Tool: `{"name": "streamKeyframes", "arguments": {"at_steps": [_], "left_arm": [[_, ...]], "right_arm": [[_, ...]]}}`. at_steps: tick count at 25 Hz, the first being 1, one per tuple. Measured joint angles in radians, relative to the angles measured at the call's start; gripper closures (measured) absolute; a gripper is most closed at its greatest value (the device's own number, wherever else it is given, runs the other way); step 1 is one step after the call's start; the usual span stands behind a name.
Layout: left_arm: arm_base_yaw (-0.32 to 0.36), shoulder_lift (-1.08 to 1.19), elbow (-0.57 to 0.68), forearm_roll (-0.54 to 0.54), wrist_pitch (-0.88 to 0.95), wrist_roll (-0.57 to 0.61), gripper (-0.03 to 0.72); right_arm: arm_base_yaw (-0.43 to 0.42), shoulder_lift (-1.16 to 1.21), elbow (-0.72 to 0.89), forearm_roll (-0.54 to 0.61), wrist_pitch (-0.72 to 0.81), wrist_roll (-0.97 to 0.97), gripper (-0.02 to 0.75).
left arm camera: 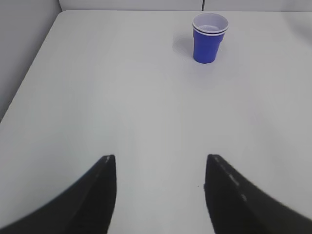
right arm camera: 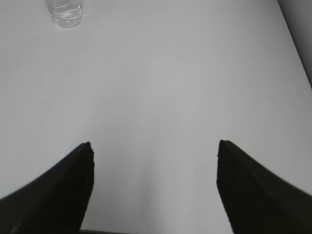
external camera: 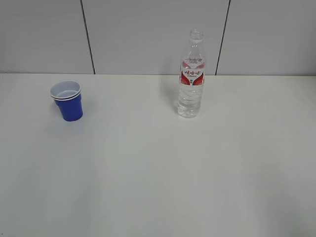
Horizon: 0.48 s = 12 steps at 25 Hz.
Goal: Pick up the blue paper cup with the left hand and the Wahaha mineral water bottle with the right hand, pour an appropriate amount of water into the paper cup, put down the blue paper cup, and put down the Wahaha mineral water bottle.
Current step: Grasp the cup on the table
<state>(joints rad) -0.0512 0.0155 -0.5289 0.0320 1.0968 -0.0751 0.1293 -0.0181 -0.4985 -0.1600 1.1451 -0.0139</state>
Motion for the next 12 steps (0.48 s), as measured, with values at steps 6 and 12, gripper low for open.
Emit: {"name": "streamKeyframes", "arguments": {"at_steps": [6,12], "left_arm": [[0.0,0.0,0.0,0.0,0.0,0.0,0.252],[0.0,0.0,0.0,0.0,0.0,0.0,0.252]], "right_arm": [[0.0,0.0,0.0,0.0,0.0,0.0,0.15],[0.0,0.0,0.0,0.0,0.0,0.0,0.15]]}}
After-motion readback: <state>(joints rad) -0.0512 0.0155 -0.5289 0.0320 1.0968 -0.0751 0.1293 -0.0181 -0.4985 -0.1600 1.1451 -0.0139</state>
